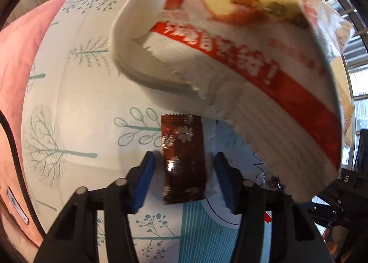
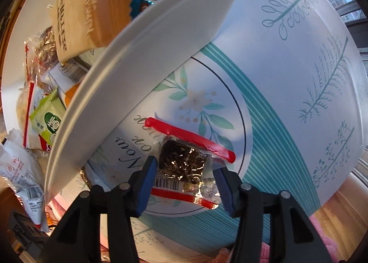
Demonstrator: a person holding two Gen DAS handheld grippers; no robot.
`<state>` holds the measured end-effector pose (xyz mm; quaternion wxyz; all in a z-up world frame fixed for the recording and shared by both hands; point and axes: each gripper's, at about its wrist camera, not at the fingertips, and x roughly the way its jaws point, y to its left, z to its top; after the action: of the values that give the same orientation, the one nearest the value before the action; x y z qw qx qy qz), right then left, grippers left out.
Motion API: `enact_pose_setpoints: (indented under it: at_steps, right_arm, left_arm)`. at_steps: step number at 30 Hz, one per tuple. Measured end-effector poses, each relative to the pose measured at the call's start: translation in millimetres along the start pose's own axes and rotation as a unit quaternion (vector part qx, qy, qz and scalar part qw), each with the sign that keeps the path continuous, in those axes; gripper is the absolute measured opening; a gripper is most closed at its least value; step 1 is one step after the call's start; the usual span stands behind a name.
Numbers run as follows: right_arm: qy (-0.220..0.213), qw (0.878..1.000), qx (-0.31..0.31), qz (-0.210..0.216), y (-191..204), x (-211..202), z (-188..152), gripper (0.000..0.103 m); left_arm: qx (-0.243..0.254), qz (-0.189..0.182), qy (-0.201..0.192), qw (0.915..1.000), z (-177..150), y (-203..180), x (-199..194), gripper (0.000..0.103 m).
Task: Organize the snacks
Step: 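Grasp brown snowflake wrapper with left tool while right tool holds red-strip bag, then carry brown wrapper into basket with left tool while right tool drops red-strip bag in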
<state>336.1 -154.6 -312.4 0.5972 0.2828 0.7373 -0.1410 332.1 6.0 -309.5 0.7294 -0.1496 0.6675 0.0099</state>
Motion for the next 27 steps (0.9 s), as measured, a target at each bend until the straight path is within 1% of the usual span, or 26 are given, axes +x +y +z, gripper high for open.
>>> enact_pose_setpoints:
  at_steps: [2,3,5,10,11,15,19,23,26,27]
  right_arm:
    - [-0.002,1.000,-0.003,-0.003,4.1,1.4,-1.8,0.048]
    - [-0.003,1.000,-0.005,-0.007,6.3,2.5,-2.8,0.046]
    - [-0.006,1.000,-0.009,-0.009,9.3,4.7,-5.7,0.043]
    - [-0.014,1.000,-0.006,0.011,7.9,8.7,-11.6,0.042]
    - [-0.016,1.000,-0.006,0.015,7.0,10.0,-12.5,0.042]
    - [-0.020,0.999,0.001,0.046,-6.5,11.0,-18.0,0.041]
    - [-0.010,0.998,0.013,0.062,-17.8,16.3,-23.1,0.041]
    - [0.000,0.997,0.025,0.068,-31.7,28.3,-40.2,0.041]
    - [0.006,0.996,0.028,0.079,-39.8,29.5,-52.1,0.041]
    - [0.006,0.996,0.027,0.082,-41.3,28.7,-54.5,0.041]
  left_arm:
    - [0.005,0.003,-0.003,1.0000,1.5,-0.2,-1.3,0.043]
    - [0.006,0.005,-0.004,1.0000,1.6,-0.9,-1.7,0.042]
    - [0.004,0.003,-0.004,1.0000,2.2,-2.8,-1.4,0.037]
    - [-0.003,-0.011,0.004,0.9999,-0.5,2.2,1.2,0.035]
    - [-0.009,-0.015,0.007,0.9998,-2.9,11.2,2.1,0.035]
    - [-0.017,-0.023,0.013,0.9995,-9.1,12.1,-0.8,0.034]
    - [-0.014,-0.018,0.012,0.9997,-15.2,12.0,-10.7,0.034]
    - [-0.017,-0.019,0.003,0.9997,-22.4,17.4,-22.7,0.034]
    - [-0.023,-0.021,-0.006,0.9995,-34.4,21.4,-36.8,0.034]
    - [-0.026,-0.022,-0.009,0.9994,-33.4,21.1,-43.4,0.034]
